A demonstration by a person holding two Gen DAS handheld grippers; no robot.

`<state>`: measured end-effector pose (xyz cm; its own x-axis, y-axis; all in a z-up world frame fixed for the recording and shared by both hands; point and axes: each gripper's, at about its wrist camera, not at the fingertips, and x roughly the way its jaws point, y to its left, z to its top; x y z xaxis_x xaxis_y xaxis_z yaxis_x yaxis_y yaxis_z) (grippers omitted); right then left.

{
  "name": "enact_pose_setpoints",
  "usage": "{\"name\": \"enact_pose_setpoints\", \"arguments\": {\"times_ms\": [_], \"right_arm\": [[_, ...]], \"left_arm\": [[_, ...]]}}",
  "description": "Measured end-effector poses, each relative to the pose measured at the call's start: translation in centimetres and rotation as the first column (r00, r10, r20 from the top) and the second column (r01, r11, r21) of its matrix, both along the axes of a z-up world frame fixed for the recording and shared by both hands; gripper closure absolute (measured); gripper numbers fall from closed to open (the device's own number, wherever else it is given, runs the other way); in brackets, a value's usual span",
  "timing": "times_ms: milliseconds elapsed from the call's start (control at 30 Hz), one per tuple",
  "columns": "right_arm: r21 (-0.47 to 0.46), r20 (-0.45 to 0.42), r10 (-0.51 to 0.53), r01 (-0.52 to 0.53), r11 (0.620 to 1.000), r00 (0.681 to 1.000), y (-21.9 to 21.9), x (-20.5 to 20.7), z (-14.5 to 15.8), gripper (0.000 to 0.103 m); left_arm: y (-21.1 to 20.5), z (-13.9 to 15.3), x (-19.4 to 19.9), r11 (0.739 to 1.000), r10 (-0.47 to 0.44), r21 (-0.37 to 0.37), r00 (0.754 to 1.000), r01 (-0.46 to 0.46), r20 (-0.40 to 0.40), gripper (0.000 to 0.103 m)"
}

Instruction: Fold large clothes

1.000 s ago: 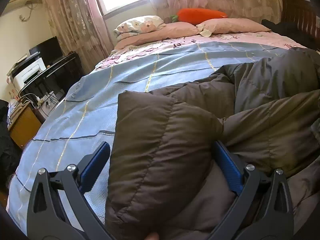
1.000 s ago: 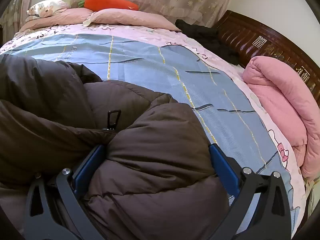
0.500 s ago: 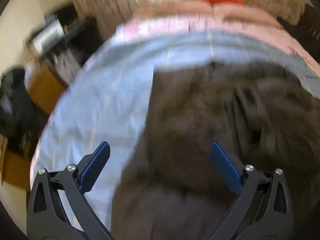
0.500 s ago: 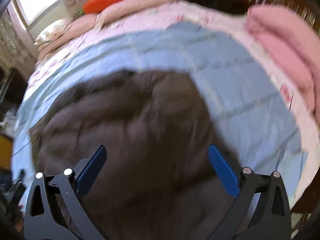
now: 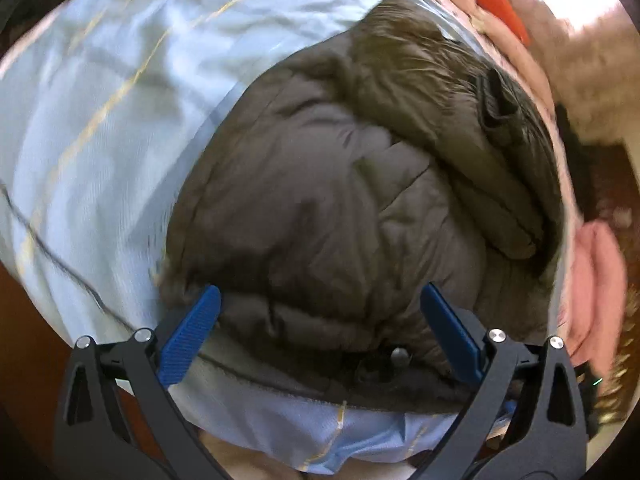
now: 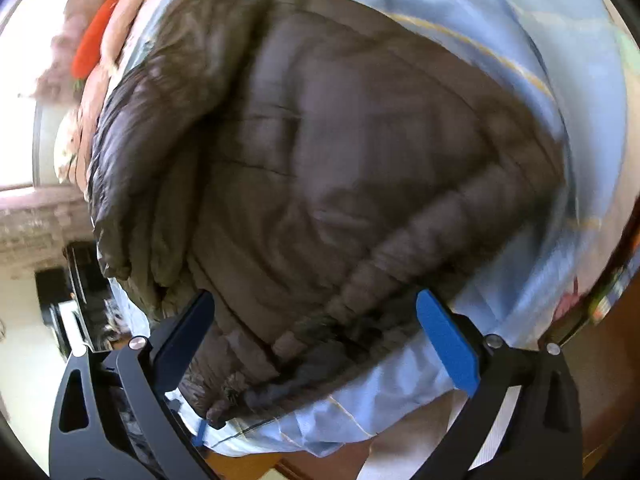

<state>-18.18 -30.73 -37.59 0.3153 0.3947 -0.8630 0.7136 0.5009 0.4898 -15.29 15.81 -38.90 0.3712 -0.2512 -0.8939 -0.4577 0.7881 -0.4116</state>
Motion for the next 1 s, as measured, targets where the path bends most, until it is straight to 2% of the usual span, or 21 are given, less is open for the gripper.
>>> {"name": "enact_pose_setpoints", "arguments": {"times_ms": [33,100,200,300,467,633,700,767,833,900,967,1000], "right_arm": [[0.009,0.002,-0.01,0.01,1.0,1.0,0.0,-0.4,-0.2,0.001],[0.02,-0.006,-0.032,0.032,0.999,0.999,-0.2,-1.2,-0.9,0.001],[0.028,-0.028,-0.039,0.039,0.999,0.999,-0.5,-2.0,-1.5,0.001],[0.032,-0.011,-0.033,0.034,0.999,0.999,-0.5,-2.1,-2.2,0.001],[-0.028,0.048,0.003,-0.001,1.0,0.999,-0.6,-0.6,-3.5,0.001],[-0.073,0.09,-0.004,0.011,0.997,0.996,-0.4,0.7,-4.3,0.009],[-0.085,0.114,-0.006,0.016,0.996,0.993,0.0,1.1,-4.1,0.018],[-0.099,0.139,0.008,0.006,0.995,0.99,0.6,1.7,-3.7,0.022],[-0.131,0.149,0.065,-0.045,0.99,0.987,1.4,2.8,-3.8,0.027],[-0.17,0.122,0.113,-0.091,0.981,0.986,2.0,3.7,-4.4,0.05],[-0.173,0.114,0.105,-0.084,0.981,0.988,2.3,4.0,-5.1,0.063],[-0.159,0.123,0.086,-0.066,0.985,0.989,2.1,3.9,-5.4,0.072]], "left_arm": [[0.2,-0.8,-0.7,0.999,0.02,-0.042,1.0,-0.021,-0.001,0.002],[0.1,-1.7,-1.5,0.996,0.031,-0.078,0.999,-0.033,-0.029,0.002],[-0.4,-2.8,-3.0,0.996,0.003,-0.089,0.998,-0.009,-0.066,0.002],[-0.6,-3.8,-3.6,0.994,0.0,-0.109,0.998,-0.008,-0.068,0.002],[-0.2,-5.2,-2.4,0.981,0.069,-0.182,0.997,-0.072,-0.024,0.002],[-0.8,-6.5,-0.6,0.97,0.125,-0.207,0.992,-0.124,-0.01,0.002],[-0.6,-6.5,-0.3,0.962,0.158,-0.227,0.987,-0.152,0.009,0.003],[-0.5,-6.6,0.0,0.949,0.19,-0.264,0.981,-0.174,0.035,0.003],[-0.4,-7.2,0.4,0.936,0.22,-0.289,0.975,-0.199,0.041,0.01],[-0.1,-7.7,0.8,0.937,0.226,-0.282,0.974,-0.208,0.032,0.02],[-0.1,-7.8,1.1,0.945,0.211,-0.263,0.977,-0.193,0.039,0.025],[-0.3,-7.7,1.4,0.951,0.199,-0.249,0.979,-0.184,0.039,0.037]]}}
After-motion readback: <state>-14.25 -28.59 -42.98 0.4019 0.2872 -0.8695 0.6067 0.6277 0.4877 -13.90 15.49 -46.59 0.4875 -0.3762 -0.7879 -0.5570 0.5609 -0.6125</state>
